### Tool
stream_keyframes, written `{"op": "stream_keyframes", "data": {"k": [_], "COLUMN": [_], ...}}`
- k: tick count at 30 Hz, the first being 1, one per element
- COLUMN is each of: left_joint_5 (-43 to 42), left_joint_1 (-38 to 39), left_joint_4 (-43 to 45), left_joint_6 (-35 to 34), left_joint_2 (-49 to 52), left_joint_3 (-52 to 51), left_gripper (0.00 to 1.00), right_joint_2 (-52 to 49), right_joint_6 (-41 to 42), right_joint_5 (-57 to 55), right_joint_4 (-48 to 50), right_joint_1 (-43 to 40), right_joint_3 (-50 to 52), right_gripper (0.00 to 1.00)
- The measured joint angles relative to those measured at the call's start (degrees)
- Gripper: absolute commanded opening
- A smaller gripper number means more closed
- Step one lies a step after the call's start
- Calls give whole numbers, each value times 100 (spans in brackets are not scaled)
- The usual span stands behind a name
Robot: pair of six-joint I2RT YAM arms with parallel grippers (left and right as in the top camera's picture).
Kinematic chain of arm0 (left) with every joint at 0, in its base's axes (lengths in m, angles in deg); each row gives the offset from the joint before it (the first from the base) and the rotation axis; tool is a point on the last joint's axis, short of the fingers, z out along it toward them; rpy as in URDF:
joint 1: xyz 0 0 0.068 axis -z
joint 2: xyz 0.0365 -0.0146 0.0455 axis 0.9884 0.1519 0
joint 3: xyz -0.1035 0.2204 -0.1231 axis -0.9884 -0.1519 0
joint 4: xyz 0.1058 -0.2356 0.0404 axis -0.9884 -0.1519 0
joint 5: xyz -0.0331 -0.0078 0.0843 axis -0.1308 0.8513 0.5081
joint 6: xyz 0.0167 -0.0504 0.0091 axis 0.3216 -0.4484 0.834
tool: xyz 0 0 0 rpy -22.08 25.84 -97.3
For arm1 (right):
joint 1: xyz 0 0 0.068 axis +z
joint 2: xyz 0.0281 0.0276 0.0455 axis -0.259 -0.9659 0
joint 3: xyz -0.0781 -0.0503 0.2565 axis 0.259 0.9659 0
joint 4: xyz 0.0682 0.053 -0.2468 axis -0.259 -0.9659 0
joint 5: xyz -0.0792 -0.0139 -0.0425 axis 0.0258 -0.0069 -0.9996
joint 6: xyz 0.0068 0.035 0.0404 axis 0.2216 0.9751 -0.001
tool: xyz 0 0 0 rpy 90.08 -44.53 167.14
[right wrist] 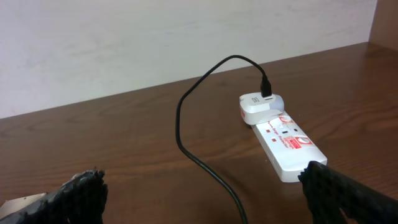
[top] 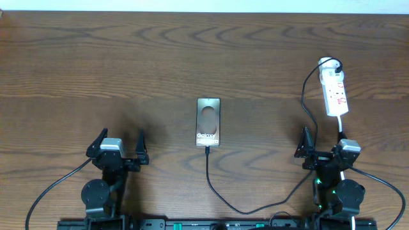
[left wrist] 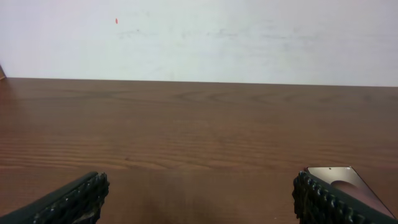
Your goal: Plug charger to phone and switch on socket
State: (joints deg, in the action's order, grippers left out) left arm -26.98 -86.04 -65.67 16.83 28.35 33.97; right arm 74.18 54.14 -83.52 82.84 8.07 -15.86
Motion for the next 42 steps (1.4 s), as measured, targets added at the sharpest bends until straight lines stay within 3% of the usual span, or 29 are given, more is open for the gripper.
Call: {"op": "stream_keyframes", "data": {"k": [42], "left_joint_5": [0], "left_joint_1": [0], "left_joint_4": [0], "left_joint_6": [0], "left_joint_2": [0], "left_joint_3": [0], "left_gripper": [96], "right_joint_2": [122], "right_joint_6": [0], "right_joint_5": [0], "right_joint_4": [13], "right_joint_1": [0], "right_joint_3": [0], "right_gripper": [99]}}
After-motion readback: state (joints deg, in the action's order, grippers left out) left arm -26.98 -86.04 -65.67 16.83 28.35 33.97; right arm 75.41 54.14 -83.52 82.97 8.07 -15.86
